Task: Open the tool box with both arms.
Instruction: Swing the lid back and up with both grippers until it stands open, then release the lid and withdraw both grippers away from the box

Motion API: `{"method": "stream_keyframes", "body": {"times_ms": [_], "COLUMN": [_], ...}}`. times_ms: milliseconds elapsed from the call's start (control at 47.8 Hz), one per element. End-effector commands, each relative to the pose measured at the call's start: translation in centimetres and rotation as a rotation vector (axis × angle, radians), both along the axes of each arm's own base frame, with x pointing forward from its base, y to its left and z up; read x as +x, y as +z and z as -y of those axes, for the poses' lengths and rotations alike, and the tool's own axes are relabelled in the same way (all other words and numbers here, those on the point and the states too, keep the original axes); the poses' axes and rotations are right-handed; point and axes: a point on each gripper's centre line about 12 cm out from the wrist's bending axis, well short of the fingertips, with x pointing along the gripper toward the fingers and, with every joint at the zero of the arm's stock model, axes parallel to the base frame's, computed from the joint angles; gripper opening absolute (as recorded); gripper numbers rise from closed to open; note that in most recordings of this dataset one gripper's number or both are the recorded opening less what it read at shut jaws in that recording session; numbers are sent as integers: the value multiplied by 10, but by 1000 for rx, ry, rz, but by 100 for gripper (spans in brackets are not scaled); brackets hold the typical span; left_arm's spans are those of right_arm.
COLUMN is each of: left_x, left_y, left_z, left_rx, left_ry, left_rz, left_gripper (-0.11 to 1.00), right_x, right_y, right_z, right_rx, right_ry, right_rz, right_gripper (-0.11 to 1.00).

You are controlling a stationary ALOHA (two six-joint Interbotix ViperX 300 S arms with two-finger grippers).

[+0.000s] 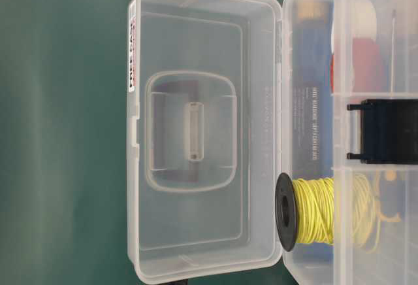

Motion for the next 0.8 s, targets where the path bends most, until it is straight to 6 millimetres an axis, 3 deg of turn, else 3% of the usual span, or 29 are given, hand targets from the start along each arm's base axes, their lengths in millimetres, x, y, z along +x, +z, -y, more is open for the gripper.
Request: {"method": "stream_keyframes", "body": {"times_ms": [0,356,775], "left_x": [16,9,4], "left_y": [22,21,17], "left_z": [-2,-13,-23], "left_rx": [41,39,29], "left_ry": [-23,19,56], "left_rz": [61,55,38], "left_gripper": [92,92,92], "right_x": [11,13,14], "right_y": [15,8,6], "right_z": [4,25,31], "right_rx": [-20,-4,5], "right_ry": [6,-50,-65], "right_rz": [51,27,17], "right_gripper": [86,86,86]}}
